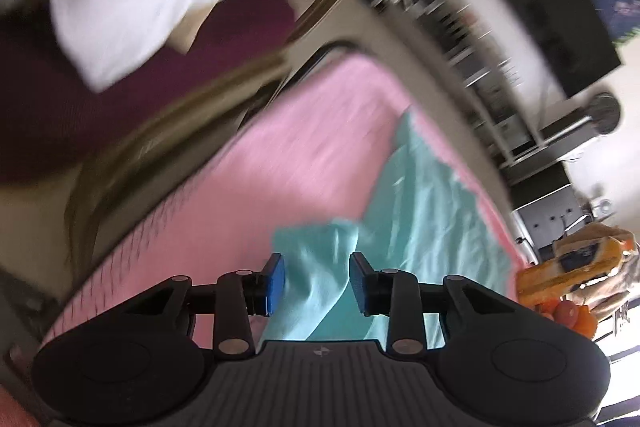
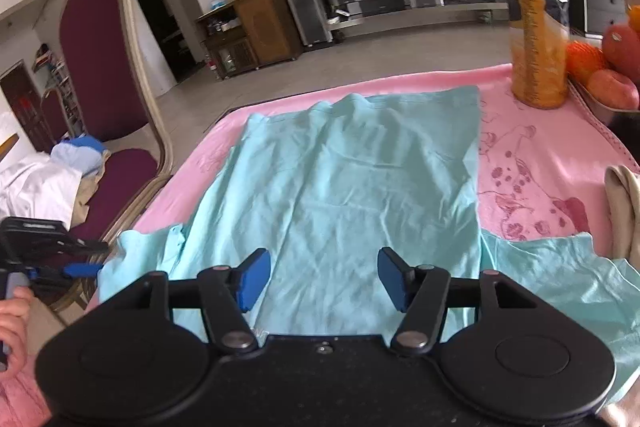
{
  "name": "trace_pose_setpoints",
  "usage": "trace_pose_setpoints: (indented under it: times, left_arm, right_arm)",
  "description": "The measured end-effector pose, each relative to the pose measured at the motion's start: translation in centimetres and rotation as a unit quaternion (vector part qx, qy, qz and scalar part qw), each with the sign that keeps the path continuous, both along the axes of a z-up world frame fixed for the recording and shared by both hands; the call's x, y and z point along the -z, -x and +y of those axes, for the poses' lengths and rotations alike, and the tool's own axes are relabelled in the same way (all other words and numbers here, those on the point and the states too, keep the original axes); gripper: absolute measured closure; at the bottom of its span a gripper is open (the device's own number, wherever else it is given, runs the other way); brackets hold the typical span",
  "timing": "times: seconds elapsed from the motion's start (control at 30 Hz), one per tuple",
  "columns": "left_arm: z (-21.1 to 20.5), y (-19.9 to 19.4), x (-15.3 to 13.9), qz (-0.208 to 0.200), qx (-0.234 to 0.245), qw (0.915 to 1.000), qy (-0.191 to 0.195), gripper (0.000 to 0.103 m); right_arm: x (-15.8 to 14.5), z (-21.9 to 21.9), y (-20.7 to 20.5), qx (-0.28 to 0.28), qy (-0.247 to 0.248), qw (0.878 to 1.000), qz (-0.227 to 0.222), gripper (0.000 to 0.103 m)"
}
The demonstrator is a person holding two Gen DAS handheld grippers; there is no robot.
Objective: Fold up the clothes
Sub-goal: 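Grasp the T-shirt side edge with the left gripper and lift it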
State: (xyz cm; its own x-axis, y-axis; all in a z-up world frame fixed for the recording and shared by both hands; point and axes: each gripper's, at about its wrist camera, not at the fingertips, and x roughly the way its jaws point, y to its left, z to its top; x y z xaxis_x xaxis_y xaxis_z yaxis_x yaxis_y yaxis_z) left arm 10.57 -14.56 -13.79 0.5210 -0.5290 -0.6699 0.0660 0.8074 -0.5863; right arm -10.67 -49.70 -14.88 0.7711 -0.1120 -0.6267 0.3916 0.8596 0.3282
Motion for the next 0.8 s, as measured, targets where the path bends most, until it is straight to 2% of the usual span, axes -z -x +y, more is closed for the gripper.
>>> trace_pose_setpoints:
  times: [0.07, 0.13, 0.2, 0.3, 0.37, 0.57, 0.67, 0.7, 0.73, 0.8]
  left_arm:
    - [-0.3, -0.4, 0.8, 0.023, -0.005, 0.9995, -0.021, 0.069]
    - [-0.2, -1.0, 2.1, 0.066, -0.014, 0.9972, -0.030, 0.069]
    - [0.4, -1.3, 2.9, 0.090, -0.038, 0.9943, -0.043, 0.069]
    - [1.8, -1.0, 3.0, 0.097, -0.070, 0.9923, -0.033, 0.069]
    - [1.8, -1.3, 2.9, 0.094, -0.078, 0.9915, -0.044, 0.069]
    - [-0.6, -2.6, 3.5, 0.076, -0.038, 0.9925, -0.088, 0.073]
    - [-2.1, -2.8, 3.4, 0.055, -0.019, 0.9918, -0.114, 0.085]
    - [-2.4, -2.6, 3.2, 0.045, -0.013, 0.9918, -0.119, 0.101]
    - [-2.7, -2.4, 3.0, 0.035, -0.008, 0.9918, -0.123, 0.103]
    - [-3.0, -1.3, 1.8, -0.008, -0.025, 0.9865, -0.162, 0.103]
  right_arm:
    - [0.2, -0.2, 0.0, 0.006, -0.004, 1.000, 0.003, 0.045]
    - [0.3, -0.4, 0.1, 0.012, -0.005, 1.000, 0.007, 0.045]
    - [0.4, -0.5, 0.1, 0.016, -0.005, 1.000, 0.008, 0.044]
    - [0.4, -0.7, 0.2, 0.021, -0.007, 1.000, 0.005, 0.044]
    - [0.4, -0.7, 0.2, 0.022, -0.007, 1.000, 0.004, 0.044]
    - [0.5, -0.7, 0.1, 0.021, -0.003, 1.000, 0.008, 0.044]
    - [0.5, -0.7, 0.1, 0.023, 0.001, 1.000, 0.011, 0.044]
    - [0.5, -0.8, 0.1, 0.024, 0.003, 1.000, 0.011, 0.044]
    - [0.5, -0.8, 0.1, 0.026, 0.004, 1.000, 0.011, 0.044]
    - [0.5, -0.9, 0.1, 0.029, 0.008, 0.999, 0.011, 0.044]
